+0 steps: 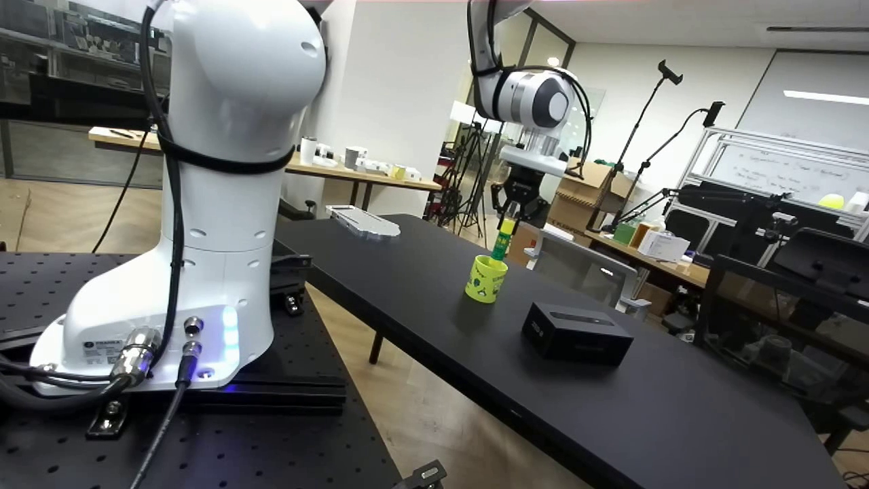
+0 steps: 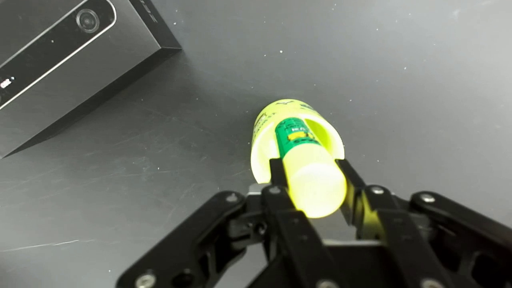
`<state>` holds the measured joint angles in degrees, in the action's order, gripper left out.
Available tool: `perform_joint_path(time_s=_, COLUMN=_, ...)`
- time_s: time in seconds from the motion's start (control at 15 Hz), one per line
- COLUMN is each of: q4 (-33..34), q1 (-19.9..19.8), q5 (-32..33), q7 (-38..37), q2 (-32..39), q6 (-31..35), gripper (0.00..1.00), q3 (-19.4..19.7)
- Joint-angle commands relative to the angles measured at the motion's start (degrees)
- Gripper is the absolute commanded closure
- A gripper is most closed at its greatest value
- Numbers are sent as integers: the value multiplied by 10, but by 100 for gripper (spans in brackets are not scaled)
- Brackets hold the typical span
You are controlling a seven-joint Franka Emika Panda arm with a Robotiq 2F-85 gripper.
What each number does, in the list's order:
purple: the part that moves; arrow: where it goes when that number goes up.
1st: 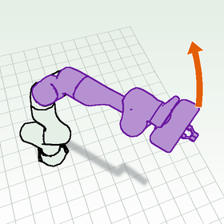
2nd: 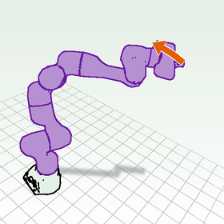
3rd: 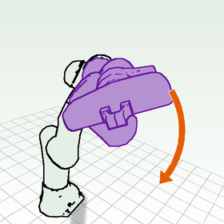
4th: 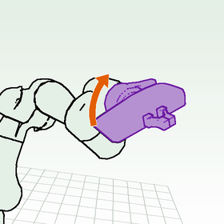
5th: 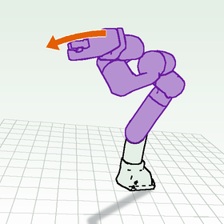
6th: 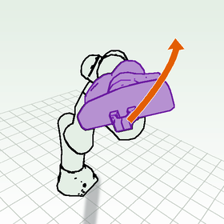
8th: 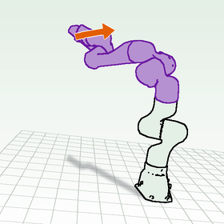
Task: Put the glue stick in the green cup
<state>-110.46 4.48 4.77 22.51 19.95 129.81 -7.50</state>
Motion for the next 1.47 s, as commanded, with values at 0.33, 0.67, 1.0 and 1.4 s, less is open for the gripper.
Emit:
perform_joint_path(time_s=0.33, q4=9, q1=-8, q5=-5, q7=36, q2=41, q6=88, gripper=91, q3=-14)
perform_joint_path(time_s=0.67, q4=14, q1=-18, q5=-6, q7=51, q2=78, q6=106, gripper=85, q3=-19)
perform_joint_path(time_s=1.0, q4=-2, q1=-28, q5=-13, q7=55, q2=61, q6=110, gripper=21, q3=-24)
perform_joint_path(time_s=1.4, q4=-7, q1=-30, q5=-5, q7=48, q2=39, q6=93, gripper=6, q3=-16)
